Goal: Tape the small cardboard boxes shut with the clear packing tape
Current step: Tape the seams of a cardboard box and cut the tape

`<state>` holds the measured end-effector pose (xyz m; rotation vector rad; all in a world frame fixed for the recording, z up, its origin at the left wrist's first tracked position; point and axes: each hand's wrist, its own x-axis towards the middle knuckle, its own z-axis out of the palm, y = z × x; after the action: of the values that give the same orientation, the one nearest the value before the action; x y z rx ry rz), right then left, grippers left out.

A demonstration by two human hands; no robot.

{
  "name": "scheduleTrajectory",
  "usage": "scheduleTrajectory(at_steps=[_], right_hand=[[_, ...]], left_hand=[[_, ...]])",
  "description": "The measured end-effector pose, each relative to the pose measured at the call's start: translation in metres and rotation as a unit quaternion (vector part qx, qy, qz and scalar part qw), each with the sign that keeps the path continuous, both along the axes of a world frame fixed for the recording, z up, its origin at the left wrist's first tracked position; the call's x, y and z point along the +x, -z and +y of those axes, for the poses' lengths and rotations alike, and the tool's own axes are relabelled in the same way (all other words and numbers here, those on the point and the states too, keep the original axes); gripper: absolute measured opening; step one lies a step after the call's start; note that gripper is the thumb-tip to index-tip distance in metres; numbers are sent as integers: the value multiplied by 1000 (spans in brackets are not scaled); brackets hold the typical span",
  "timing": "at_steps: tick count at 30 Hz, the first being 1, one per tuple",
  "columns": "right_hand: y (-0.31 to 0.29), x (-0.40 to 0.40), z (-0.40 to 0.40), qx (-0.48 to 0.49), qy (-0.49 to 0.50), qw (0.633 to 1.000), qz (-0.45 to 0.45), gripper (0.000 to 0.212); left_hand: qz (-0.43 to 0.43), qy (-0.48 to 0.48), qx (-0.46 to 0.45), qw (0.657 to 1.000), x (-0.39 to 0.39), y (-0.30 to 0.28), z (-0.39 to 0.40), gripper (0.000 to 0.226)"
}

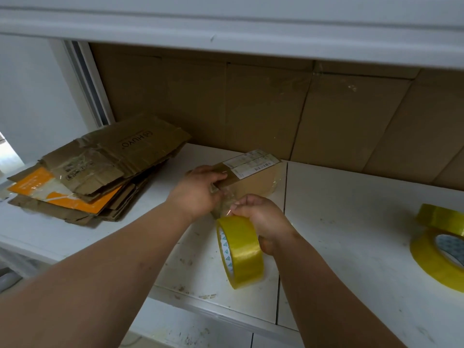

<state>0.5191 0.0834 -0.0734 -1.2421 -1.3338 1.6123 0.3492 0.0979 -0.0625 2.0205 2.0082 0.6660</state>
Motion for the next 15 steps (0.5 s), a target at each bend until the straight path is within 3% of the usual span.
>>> scheduleTrajectory(at_steps=[5, 8, 15], right_hand=[[1, 10, 0, 20, 9, 1000, -10, 22], [5, 17, 4, 16, 25, 999, 23, 11], [16, 24, 11, -32, 70, 991, 106, 17]], left_hand=[[12, -3, 59, 998, -5, 6, 1, 46], [37, 4, 64, 997, -6, 7, 1, 50], [69, -2, 75, 995, -3, 8, 0, 57]])
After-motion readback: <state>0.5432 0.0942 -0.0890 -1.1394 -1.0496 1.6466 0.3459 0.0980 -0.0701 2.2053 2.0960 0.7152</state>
